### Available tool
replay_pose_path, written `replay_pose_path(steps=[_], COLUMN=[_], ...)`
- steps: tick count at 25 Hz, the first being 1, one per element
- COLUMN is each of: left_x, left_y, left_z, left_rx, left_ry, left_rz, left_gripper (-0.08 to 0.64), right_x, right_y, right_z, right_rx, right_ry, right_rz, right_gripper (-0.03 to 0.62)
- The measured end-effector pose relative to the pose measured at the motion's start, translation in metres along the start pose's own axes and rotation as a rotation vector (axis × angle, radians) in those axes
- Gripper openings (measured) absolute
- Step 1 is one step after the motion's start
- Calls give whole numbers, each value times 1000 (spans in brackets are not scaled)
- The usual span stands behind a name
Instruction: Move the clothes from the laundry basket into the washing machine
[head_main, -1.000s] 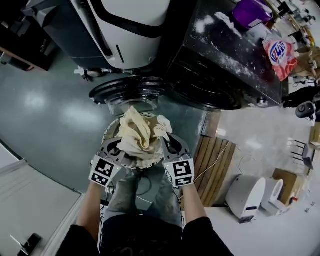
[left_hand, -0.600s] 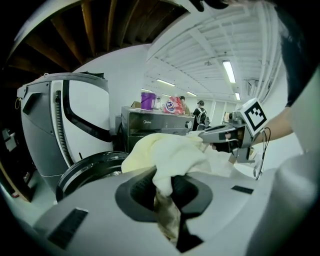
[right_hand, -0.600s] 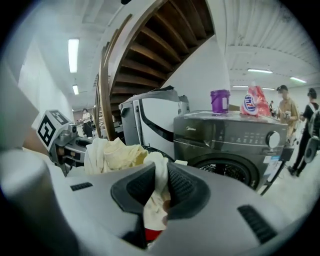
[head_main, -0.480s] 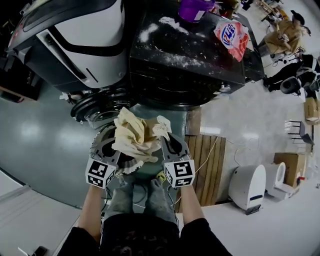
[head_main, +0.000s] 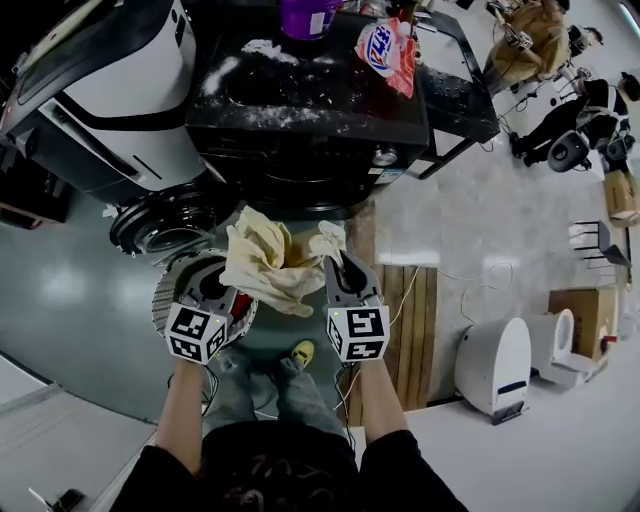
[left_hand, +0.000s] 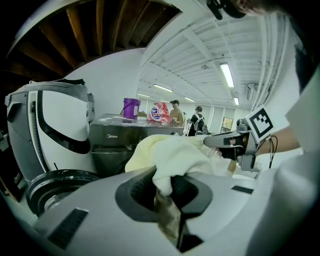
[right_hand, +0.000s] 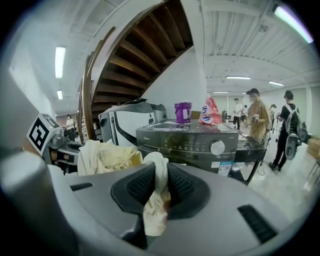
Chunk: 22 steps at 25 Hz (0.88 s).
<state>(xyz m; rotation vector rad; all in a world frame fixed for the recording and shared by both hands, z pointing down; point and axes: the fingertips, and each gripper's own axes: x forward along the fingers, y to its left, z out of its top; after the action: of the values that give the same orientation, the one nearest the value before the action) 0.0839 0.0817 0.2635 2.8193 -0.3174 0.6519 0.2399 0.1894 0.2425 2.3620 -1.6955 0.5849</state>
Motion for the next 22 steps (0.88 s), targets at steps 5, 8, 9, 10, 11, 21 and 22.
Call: replay_pose_path(steps=[5, 8, 9, 10, 11, 21, 22], left_x=[30, 43, 45, 47, 49, 77, 79], left_y=[-32, -43, -44, -45, -44, -26, -22], left_z=[18, 24, 27, 30, 32, 39, 39], left_rx=[11, 9, 8, 6, 4, -29, -34], left_ry=[0, 2, -1, -4, -9, -12, -13], left_rz=[-11, -27, -29, -29, -29, -53, -57], left_gripper=[55, 55, 55, 55, 55, 55, 55], right_x=[-14, -20, -21, -22, -22, 7, 11], right_y=[-44, -60, -62, -65, -67, -66, -67], right_z=[8, 11, 12, 14, 15, 11, 10], right_rx=[19, 14, 12, 11, 10, 3, 16], right_ry=[-15, -13, -13, -15, -16, 3, 5], right_rz=[-26, -46, -53, -59, -66, -82, -85], right_gripper=[57, 57, 57, 57, 57, 57, 57])
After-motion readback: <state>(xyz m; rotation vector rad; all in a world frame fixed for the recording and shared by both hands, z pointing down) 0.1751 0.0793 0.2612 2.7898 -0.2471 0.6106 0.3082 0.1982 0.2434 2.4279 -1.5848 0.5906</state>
